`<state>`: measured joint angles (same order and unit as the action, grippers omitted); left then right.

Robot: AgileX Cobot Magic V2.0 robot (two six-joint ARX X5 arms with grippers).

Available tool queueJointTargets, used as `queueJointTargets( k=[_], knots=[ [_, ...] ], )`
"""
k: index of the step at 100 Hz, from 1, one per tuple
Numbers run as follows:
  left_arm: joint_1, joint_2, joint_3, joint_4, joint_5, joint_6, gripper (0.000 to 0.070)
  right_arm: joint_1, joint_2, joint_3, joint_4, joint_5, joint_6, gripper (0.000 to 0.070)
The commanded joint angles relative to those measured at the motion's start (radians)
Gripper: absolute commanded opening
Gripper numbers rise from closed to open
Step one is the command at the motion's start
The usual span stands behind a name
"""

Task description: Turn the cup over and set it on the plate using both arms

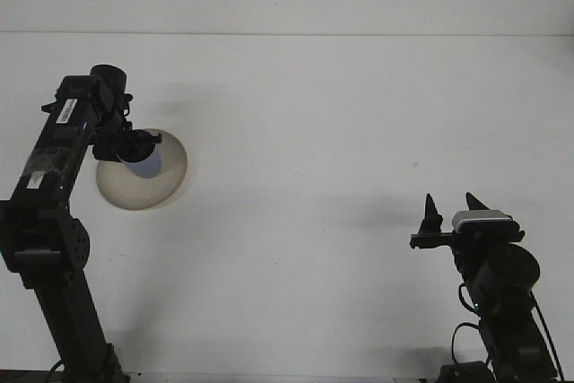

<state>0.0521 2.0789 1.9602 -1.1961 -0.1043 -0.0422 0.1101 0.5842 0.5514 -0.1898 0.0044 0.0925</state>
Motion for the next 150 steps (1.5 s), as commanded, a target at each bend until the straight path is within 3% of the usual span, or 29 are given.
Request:
queueJointTargets(
  k=[1, 9, 15, 72, 93, 114, 150],
  knots=[
    [0.006, 0.025, 0.021, -0.007, 0.0, 0.004, 0.0187, 0.002, 0.006, -0.001, 0.011, 0.003, -0.011, 0.0478],
    [0.009, 0.025, 0.021, -0.007, 0.0, 0.005, 0.0339, 0.002, 0.006, -0.001, 0.011, 0.003, -0.011, 0.0478],
    [0.013, 0.024, 0.021, -0.006, 0.0, 0.004, 0.0393, 0.002, 0.006, -0.001, 0.011, 0.003, -0.011, 0.0478],
    [0.032, -0.181, 0.025, -0.009, 0.006, 0.0, 0.0394, 0.002, 0.006, -0.001, 0.011, 0.003, -0.011, 0.0478],
    [0.033, -0.326, 0.024, -0.011, 0.108, 0.0, 0.0394, 0.002, 0.006, -0.001, 0.011, 0.003, -0.011, 0.0478],
    [0.03, -0.471, 0.01, 0.001, 0.109, -0.022, 0.0394, 0.002, 0.006, -0.001, 0.01, 0.003, -0.011, 0.0478],
    [-0.022, -0.856, -0.401, 0.243, 0.109, -0.045, 0.0393, 0.002, 0.006, -0.001, 0.01, 0.003, -0.011, 0.0478]
  ],
)
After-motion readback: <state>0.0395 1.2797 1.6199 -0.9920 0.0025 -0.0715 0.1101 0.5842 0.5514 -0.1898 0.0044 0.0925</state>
